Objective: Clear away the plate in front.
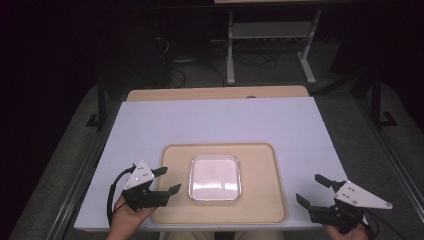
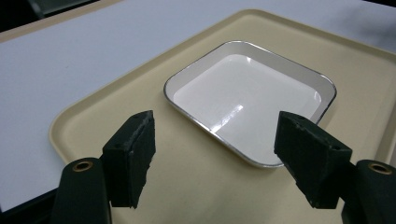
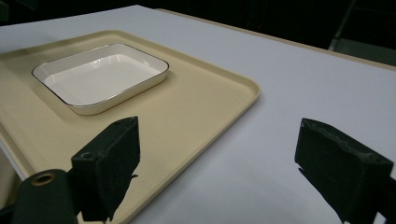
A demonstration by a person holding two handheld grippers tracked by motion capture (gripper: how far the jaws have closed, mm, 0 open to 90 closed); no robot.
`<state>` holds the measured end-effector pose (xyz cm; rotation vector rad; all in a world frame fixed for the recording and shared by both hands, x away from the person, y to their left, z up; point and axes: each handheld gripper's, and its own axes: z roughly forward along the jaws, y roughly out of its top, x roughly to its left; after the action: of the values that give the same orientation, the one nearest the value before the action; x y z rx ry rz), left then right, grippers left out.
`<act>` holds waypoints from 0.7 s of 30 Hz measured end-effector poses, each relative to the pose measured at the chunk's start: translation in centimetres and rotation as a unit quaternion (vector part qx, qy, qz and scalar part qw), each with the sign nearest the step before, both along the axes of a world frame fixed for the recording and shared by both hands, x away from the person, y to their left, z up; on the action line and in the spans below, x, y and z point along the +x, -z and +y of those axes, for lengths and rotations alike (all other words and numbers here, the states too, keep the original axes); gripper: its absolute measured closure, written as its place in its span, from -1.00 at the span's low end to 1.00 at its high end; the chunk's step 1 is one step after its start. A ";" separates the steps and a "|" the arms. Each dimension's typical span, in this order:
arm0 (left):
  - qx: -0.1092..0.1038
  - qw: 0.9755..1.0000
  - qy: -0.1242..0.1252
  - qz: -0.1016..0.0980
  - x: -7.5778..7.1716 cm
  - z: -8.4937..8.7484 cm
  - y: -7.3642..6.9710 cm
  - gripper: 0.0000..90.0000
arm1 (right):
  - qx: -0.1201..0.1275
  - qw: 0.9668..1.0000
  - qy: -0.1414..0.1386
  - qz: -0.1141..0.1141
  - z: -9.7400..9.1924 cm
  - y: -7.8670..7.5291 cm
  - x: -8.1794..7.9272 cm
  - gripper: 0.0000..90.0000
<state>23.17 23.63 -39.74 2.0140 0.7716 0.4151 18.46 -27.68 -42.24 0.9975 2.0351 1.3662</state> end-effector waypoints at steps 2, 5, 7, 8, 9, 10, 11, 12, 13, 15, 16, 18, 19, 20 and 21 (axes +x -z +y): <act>0.001 1.000 -0.002 0.000 0.0 0.2 0.0 -0.39 | 0.000 1.000 0.000 0.000 0.0 0.0 0.0 -0.71; -0.003 1.000 -0.004 0.000 -0.2 0.6 0.1 -0.41 | -0.001 1.000 -0.001 0.000 0.0 0.0 0.0 -0.71; -0.003 1.000 -0.005 -0.003 -0.3 0.8 0.2 -0.41 | -0.001 1.000 -0.001 0.000 0.0 0.0 0.0 -0.71; -0.005 1.000 -0.007 -0.002 -0.4 1.0 0.2 -0.41 | 0.000 1.000 -0.001 0.000 0.0 0.0 0.0 -0.71; -0.005 1.000 -0.007 -0.003 -0.5 1.1 0.3 -0.41 | 0.000 1.000 -0.001 0.000 0.0 0.0 0.0 -0.71; -0.005 1.000 -0.009 -0.003 -0.6 1.3 0.4 -0.41 | 0.000 1.000 -0.001 0.000 0.0 0.0 0.0 -0.71; -0.007 1.000 -0.011 -0.002 -0.7 1.5 0.5 -0.41 | 0.000 1.000 -0.001 0.000 0.0 0.0 0.0 -0.71; -0.007 1.000 -0.013 -0.001 -0.8 1.7 0.5 -0.41 | -0.001 1.000 -0.002 0.000 0.0 0.0 0.0 -0.71; -0.007 1.000 -0.015 -0.002 -0.9 2.0 0.6 -0.41 | -0.001 1.000 -0.002 0.000 0.0 0.0 0.0 -0.71; -0.008 1.000 -0.017 -0.002 -1.0 2.3 0.7 -0.41 | -0.001 1.000 -0.002 0.001 0.0 0.0 0.0 -0.71; -0.008 1.000 -0.018 -0.001 -1.1 2.5 0.8 -0.42 | -0.001 1.000 -0.002 0.001 0.0 0.0 0.0 -0.71; -0.006 1.000 -0.018 0.000 -1.2 2.7 1.0 -0.43 | 0.000 1.000 -0.003 0.000 0.0 0.0 0.0 -0.71; -0.006 1.000 -0.019 0.000 -1.3 2.8 1.0 -0.43 | 0.000 1.000 -0.003 0.000 0.0 0.0 0.0 -0.71; -0.005 1.000 -0.020 -0.003 -1.5 3.0 1.0 -0.43 | 0.001 1.000 -0.004 0.000 0.0 0.0 0.0 -0.71; -0.005 1.000 -0.020 -0.003 -1.5 3.0 1.0 -0.43 | 0.001 1.000 -0.004 0.000 0.0 0.0 0.0 -0.71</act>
<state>21.68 26.58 -40.78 1.9898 0.8099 0.4378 18.46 -27.68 -42.22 0.9908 2.0392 1.3720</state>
